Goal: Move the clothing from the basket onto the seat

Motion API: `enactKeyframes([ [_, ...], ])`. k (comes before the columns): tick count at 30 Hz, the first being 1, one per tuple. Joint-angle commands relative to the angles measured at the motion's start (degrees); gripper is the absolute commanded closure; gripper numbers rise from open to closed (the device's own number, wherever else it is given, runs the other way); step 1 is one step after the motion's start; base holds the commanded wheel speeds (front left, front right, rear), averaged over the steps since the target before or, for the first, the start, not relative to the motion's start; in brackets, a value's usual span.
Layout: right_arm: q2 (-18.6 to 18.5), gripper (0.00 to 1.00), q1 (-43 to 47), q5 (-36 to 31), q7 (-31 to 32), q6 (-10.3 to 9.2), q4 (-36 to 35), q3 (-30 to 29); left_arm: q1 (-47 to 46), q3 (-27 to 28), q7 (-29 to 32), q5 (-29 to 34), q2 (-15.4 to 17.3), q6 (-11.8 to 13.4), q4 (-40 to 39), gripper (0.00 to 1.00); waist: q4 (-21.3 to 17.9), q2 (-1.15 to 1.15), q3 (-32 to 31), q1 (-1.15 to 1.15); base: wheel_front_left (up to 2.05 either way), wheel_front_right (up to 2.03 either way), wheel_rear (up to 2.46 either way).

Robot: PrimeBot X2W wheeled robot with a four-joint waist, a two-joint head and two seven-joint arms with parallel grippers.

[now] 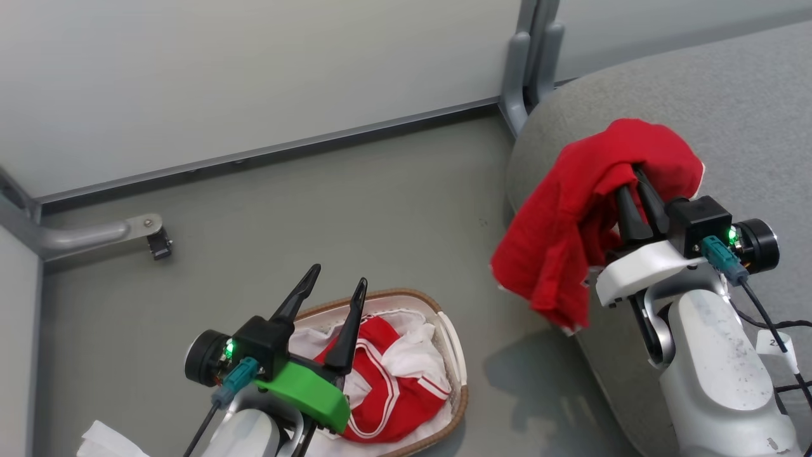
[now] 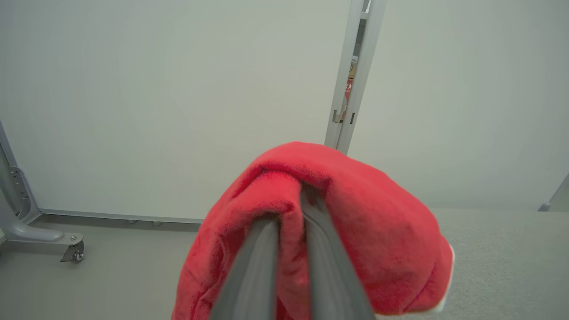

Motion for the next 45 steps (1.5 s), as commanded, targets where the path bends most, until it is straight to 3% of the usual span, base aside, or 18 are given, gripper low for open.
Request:
enactKeyframes([
  [1, -0.2, 1.0, -0.8, -0.1, -0.3, -0.04, -0.6, 0.1, -0.2, 0.4, -0.1, 0.7, -0.1, -0.2, -0.1, 0.0, -3.5, 0.0, 2.2, 0.0, 0.0, 0.0, 0.0],
  [11, -0.2, 1.0, -1.7, 0.4, -0.3, -0.05, -2.4, -1.3, -2.9, -0.3, -0.1, 3.0, -0.2, -1.2, 0.5, 0.0, -13.4, 0.0, 7.1, 0.0, 0.0, 0.0, 0.0],
  [21, -0.2, 1.0, -0.8, 1.8, -0.3, -0.05, -3.9, -2.6, -5.6, -2.6, -0.1, 4.5, -0.1, -1.8, 1.8, 0.0, -18.0, 0.0, 10.3, 0.0, 0.0, 0.0, 0.0],
  [31, -0.2, 1.0, -4.1, 0.5, -0.3, -0.05, -2.6, -5.2, -7.7, -3.7, -0.1, 5.1, 0.5, -2.0, 1.9, 0.0, -16.5, 0.0, 13.7, 0.0, 0.0, 0.0, 0.0],
  [39, -0.2, 1.0, -14.4, -4.5, -0.3, -0.05, 0.5, -8.7, -9.8, -3.9, -0.1, 5.7, 1.0, -2.0, 1.0, 0.0, -13.0, 0.0, 17.7, 0.0, 0.0, 0.0, 0.0],
  [45, -4.8, 1.0, -26.1, -7.5, -0.3, -0.05, 5.1, -11.1, -11.5, -5.0, -0.1, 6.2, 0.3, -2.0, 0.2, 0.0, -8.5, 0.0, 21.4, 0.0, 0.0, 0.0, 0.0],
])
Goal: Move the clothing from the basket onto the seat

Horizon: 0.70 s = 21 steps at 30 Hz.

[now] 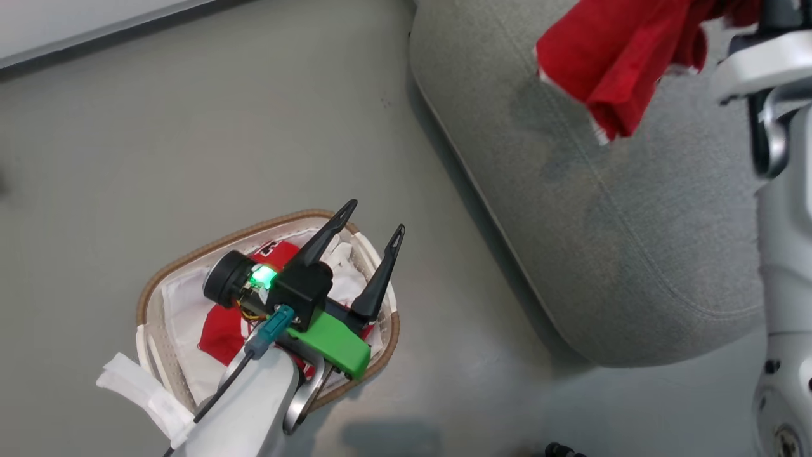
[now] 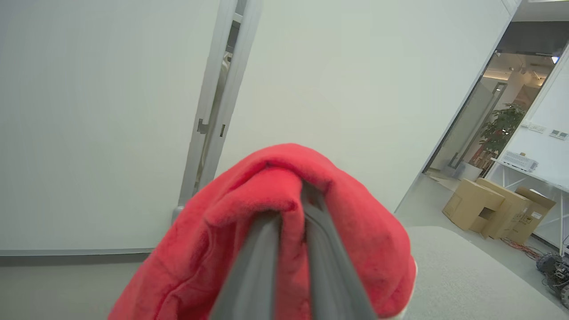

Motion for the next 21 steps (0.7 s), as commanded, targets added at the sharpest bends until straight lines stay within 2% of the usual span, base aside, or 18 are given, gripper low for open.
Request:
enactKeyframes([
  [1, -1.0, 1.0, -2.8, -0.4, -0.1, -0.06, 0.8, -0.3, -1.1, -0.2, 0.0, 0.3, 0.0, -0.2, -0.3, 0.0, 4.0, 0.0, 3.7, 0.0, 0.0, 0.0, 0.0],
  [4, -5.9, 1.0, -9.1, -1.5, 0.8, -0.07, 2.2, -0.3, -2.1, -0.7, 0.0, 0.3, -0.2, -0.2, -1.0, 0.0, 6.5, 0.0, 6.0, 0.0, 0.0, 0.0, 0.0],
  [10, -13.5, 1.0, -17.3, -3.3, 4.0, -0.07, 4.2, -0.3, -3.6, -2.0, 0.2, 1.0, 0.0, -0.2, -2.7, 0.0, 11.1, 0.0, 9.9, 0.0, 0.0, 0.0, 0.0],
  [16, -18.1, 1.0, -21.3, -5.4, 7.5, -0.07, 6.9, -3.4, -5.0, -2.6, 0.2, 1.6, 0.2, 0.1, -5.0, 0.0, 14.3, 0.0, 13.5, 0.0, 0.0, 0.0, 0.0],
  [21, -19.8, 1.0, -21.6, -7.2, 7.7, -0.07, 10.4, -8.1, -5.5, -3.1, 0.4, 2.1, -0.1, 0.5, -6.4, 0.0, 15.8, 0.0, 16.1, 0.0, 0.0, 0.0, 0.0],
])
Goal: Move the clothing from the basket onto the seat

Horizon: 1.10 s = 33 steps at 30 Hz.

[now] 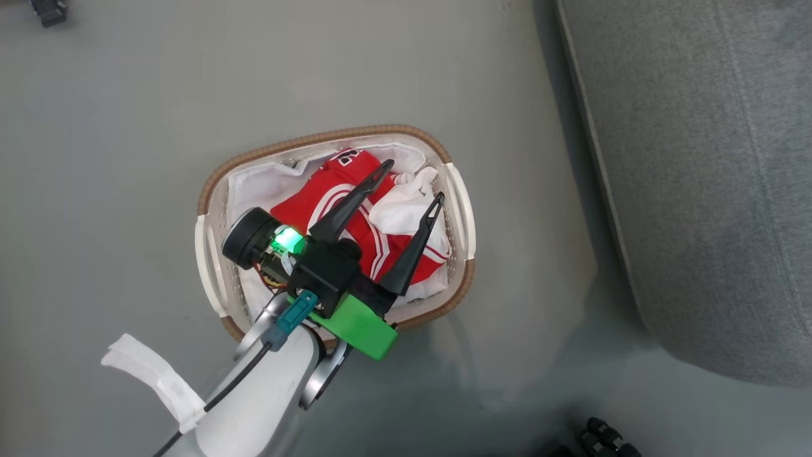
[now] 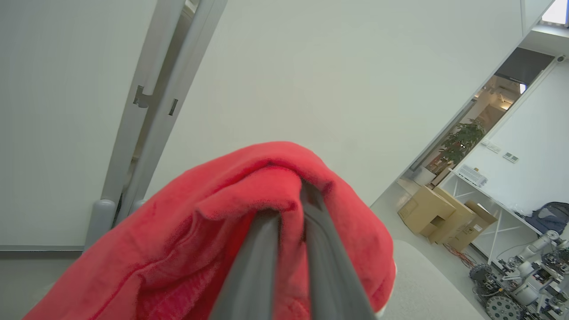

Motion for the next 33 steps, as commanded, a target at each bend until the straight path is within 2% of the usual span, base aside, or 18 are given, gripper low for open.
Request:
enactKeyframes([
  [1, -0.3, 1.0, 0.4, -0.7, -0.6, -0.08, 1.1, -1.3, -1.0, 0.1, 0.0, 0.5, 0.0, 0.3, -0.3, 0.0, 3.0, 0.0, 3.8, -0.01, 0.0, 0.0, 0.0],
  [9, 2.0, 1.0, 7.4, -4.1, -3.5, -0.08, 9.8, -8.9, -1.6, -0.5, 0.0, 0.8, 0.0, 0.7, -0.8, 0.0, 2.6, 0.0, 6.2, -0.01, 0.0, 0.0, 0.0],
  [15, 5.2, 1.0, 10.8, -7.5, -6.2, -0.08, 12.3, -13.0, -2.0, -0.3, 0.0, 0.4, 0.9, 1.0, -0.4, 0.0, 1.2, 0.0, 5.9, -0.01, 0.0, 0.0, 0.0],
  [16, 5.8, 0.73, 11.2, -7.8, -6.6, -0.08, 12.3, -13.5, -2.0, -0.2, 0.0, 0.3, 1.0, 1.1, -0.4, 0.0, 1.0, 0.0, 5.7, -0.01, 0.0, 0.0, 0.0],
  [17, 6.7, 0.41, 11.7, -8.1, -7.0, -0.08, 12.3, -14.0, -2.0, -0.1, 0.0, 0.2, 1.1, 1.2, -0.3, 0.0, 0.7, 0.0, 5.5, -0.01, 0.0, 0.0, 0.0],
  [18, 7.2, 0.0, 12.0, -8.2, -7.2, -0.08, 12.3, -14.3, -1.9, 0.0, 0.0, 0.1, 1.2, 1.3, -0.2, 0.0, 0.5, 0.0, 5.3, -0.01, 0.0, 0.0, 0.0],
  [25, 11.0, 0.0, 15.4, -8.0, -8.1, -0.08, 11.6, -13.7, -1.4, 1.0, -0.3, -0.5, 1.2, 2.2, -0.1, 0.0, -0.6, 0.0, 2.4, -0.01, 0.0, 0.0, 0.0],
  [33, 12.9, 0.0, 21.0, -3.2, -8.1, -0.08, 4.8, -8.7, 0.1, 2.8, -0.5, -2.6, 0.1, 2.4, 0.9, 0.0, 0.3, 0.0, -3.2, -0.01, 0.0, 0.0, 0.0],
])
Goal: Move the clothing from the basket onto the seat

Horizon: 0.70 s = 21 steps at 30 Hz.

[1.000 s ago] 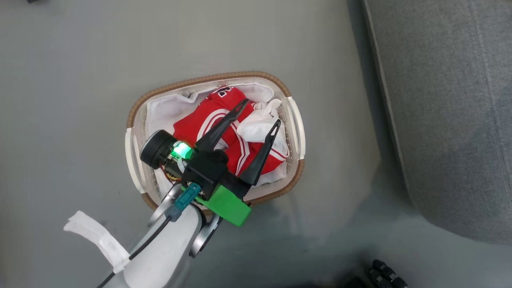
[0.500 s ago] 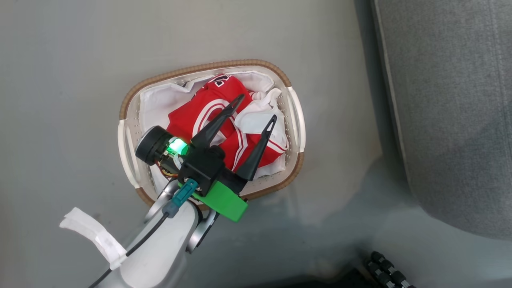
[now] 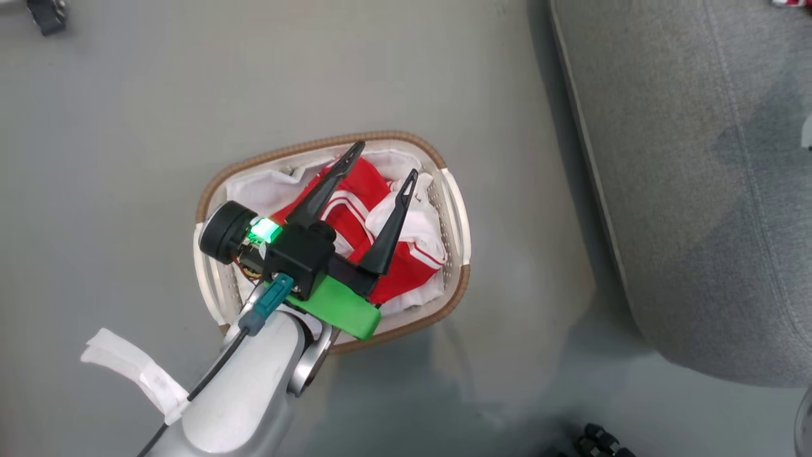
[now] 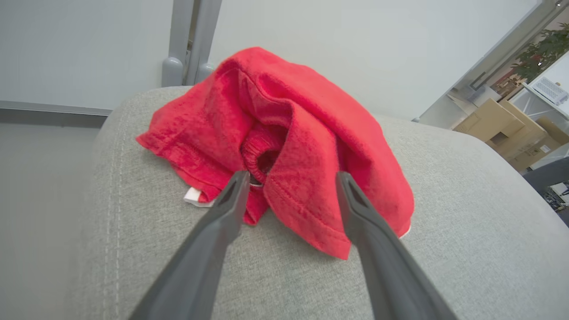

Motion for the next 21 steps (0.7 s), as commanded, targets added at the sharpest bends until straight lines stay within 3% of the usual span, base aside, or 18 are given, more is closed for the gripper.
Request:
enactKeyframes([
  [1, -0.3, 0.0, 1.2, 0.9, -0.3, -0.08, -1.1, 1.0, 1.0, 0.7, -0.3, -0.8, -0.3, -0.1, 0.3, 0.0, 1.0, 0.0, -3.5, 0.0, 0.0, 0.0, 0.0],
  [10, 1.7, 0.0, 4.7, 5.0, -0.3, -0.08, -5.5, 8.1, 4.6, 5.2, -0.3, -1.9, -2.8, -0.1, 3.0, 0.0, 5.0, 0.0, -12.9, 0.0, 0.0, 0.0, 0.0],
  [21, 8.0, 0.0, 15.7, 11.9, -0.3, -0.08, -9.7, 16.6, 14.7, 15.7, -0.3, -1.8, -4.4, 1.2, 5.1, 0.0, 9.8, 0.0, -22.7, 0.0, 0.0, 0.0, 0.0],
])
